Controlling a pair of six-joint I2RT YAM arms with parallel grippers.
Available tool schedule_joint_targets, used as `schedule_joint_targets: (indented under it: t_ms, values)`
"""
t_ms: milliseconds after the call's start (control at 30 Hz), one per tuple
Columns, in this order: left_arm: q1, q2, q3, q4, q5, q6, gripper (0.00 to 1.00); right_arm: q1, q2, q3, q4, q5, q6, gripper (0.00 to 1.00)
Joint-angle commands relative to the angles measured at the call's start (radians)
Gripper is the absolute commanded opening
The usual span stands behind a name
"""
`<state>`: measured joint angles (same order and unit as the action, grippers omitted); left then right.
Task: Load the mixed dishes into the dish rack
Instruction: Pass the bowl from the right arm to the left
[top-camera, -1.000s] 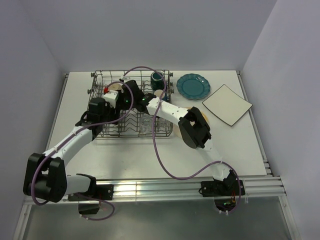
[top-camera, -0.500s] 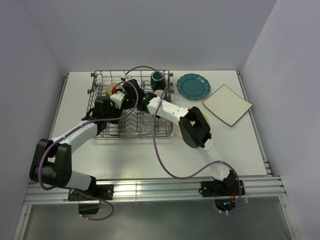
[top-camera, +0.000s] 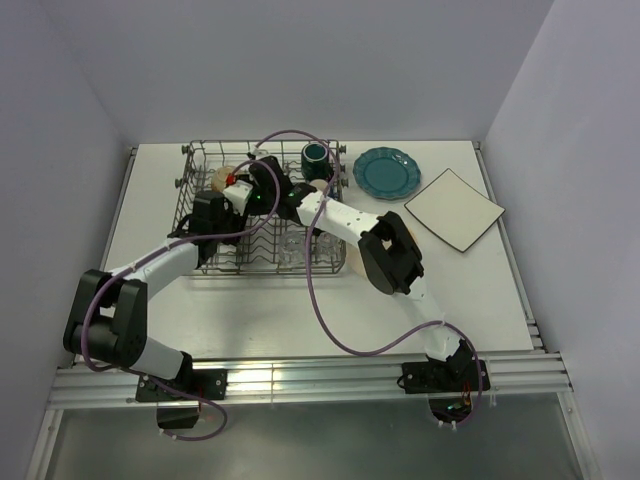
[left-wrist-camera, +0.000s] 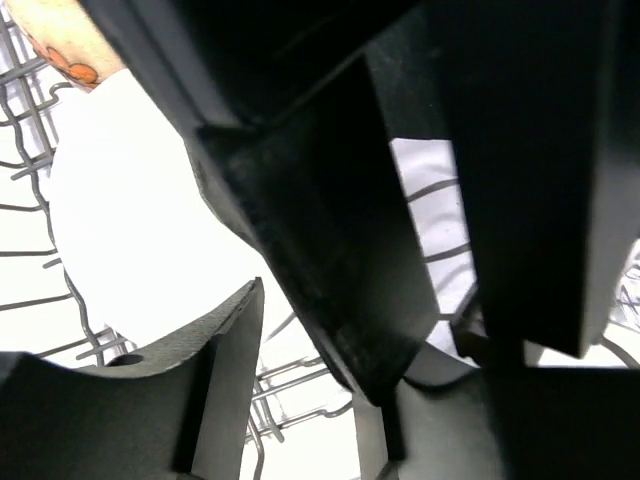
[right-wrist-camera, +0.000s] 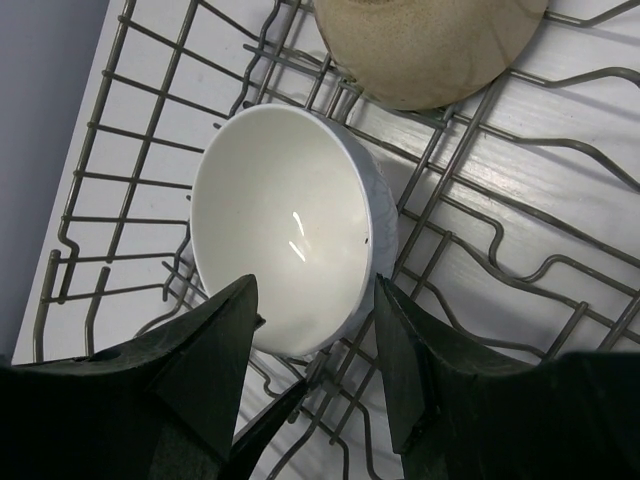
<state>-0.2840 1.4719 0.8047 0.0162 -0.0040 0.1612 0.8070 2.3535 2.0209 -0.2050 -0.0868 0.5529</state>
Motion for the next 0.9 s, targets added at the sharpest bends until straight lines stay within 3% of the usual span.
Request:
schedule_joint_targets:
  t_ms: [0,200,533,633,867]
  values:
    - [0.016,0.024,0.007,0.065,-0.088,-0.002,0.47,0.024,-0.034,0.041,0.004,-0.068,0.015,0.58]
    - [0.014,0.054,0.010,0.070,-0.083,0.009,0.53,-0.006,-0.046,0.022,0.004,-0.083,0.044,0.59]
    - [-0.023,0.114,0.042,0.057,-0.143,0.037,0.53,-0.068,-0.103,-0.056,0.041,-0.139,0.079,0.61]
    - [-0.030,0.142,0.067,0.045,-0.195,0.028,0.48,-0.083,-0.125,-0.076,0.050,-0.154,0.084,0.61]
    - [-0.035,0.159,0.113,0.022,-0.225,0.000,0.22,-0.097,-0.174,-0.128,0.073,-0.169,0.074,0.61]
